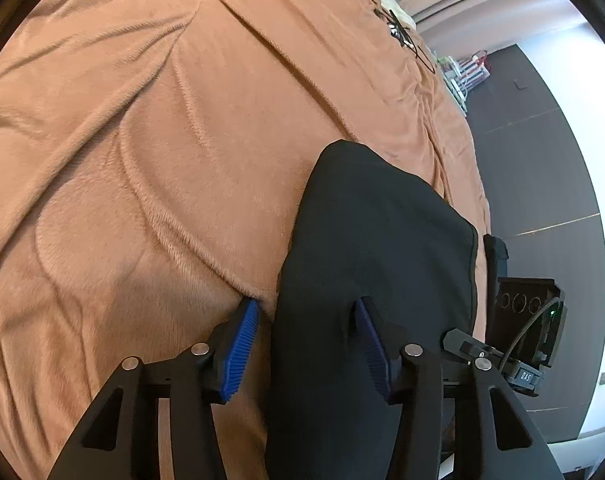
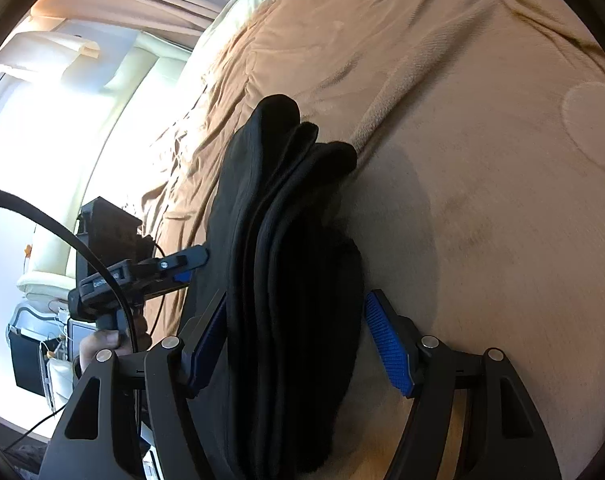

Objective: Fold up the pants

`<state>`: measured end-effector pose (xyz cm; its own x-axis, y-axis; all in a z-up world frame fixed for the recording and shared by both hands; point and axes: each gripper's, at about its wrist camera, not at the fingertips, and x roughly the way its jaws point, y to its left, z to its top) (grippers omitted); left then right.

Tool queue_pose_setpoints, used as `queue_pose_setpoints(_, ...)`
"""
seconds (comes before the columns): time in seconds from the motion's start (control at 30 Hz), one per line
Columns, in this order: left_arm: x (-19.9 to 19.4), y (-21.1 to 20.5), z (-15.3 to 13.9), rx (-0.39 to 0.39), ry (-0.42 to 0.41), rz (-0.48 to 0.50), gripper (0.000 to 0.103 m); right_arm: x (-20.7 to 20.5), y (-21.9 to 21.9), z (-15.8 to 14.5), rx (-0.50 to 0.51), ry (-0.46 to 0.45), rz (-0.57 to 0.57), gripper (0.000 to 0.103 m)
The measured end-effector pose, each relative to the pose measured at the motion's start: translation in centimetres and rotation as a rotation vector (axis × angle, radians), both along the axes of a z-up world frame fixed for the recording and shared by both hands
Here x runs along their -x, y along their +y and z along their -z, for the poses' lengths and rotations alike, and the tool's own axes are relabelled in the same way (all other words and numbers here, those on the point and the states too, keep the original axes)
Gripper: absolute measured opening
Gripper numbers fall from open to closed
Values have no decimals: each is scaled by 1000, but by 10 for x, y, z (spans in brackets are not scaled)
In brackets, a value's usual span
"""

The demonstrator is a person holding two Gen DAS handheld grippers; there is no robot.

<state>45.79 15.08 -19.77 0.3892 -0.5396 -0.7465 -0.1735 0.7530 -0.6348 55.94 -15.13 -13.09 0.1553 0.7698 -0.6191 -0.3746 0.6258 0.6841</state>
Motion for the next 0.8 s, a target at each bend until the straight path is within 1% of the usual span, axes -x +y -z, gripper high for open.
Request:
queue_pose_setpoints(0.13, -4, 3, 3, 23, -10, 0, 51, -5, -1, 3, -8, 2, -7, 67)
queue_pose_setpoints(0.2, -4, 3, 2, 20, -16, -1, 44, -5, -3, 4, -7, -1, -10, 66)
queue_pose_setpoints(0.23, -3, 3, 0, 7, -21, -5, 32, -5, -3, 5, -3, -3, -11, 66)
queue_pose_setpoints(0.27, -2, 3, -2, -1, -28, -8, 24, -5, -2, 4, 8, -8, -10, 61)
queue_pose_setpoints(0.3, -1, 3, -4, -3, -37, -9, 22, -5, 1, 3, 20, -11, -10, 50)
queue_pose_setpoints(0.33, 1, 3, -7, 4, -48, -10, 15, -3, 6, 1, 22, -12, -14, 42)
queue_pose_setpoints(0.37, 0, 2, -9, 9, -53, -8, 11, -2, 7, 0, 20, -12, -17, 33)
queue_pose_setpoints(0.4, 2, 1, -12, 9, -62, -6, 11, 1, 7, -3, 27, -27, -16, 29)
queue_pose_setpoints(0.5, 7, -2, -25, 2, -98, 3, 8, 11, 10, -17, 46, -83, -22, 24)
queue_pose_setpoints(0.63, 15, -4, -42, 13, -142, -2, 8, 29, 11, -38, 54, -156, -26, 24)
queue_pose_setpoints(0.8, 31, -8, -67, 8, -205, -1, 7, 51, 8, -57, 51, -220, -20, 23)
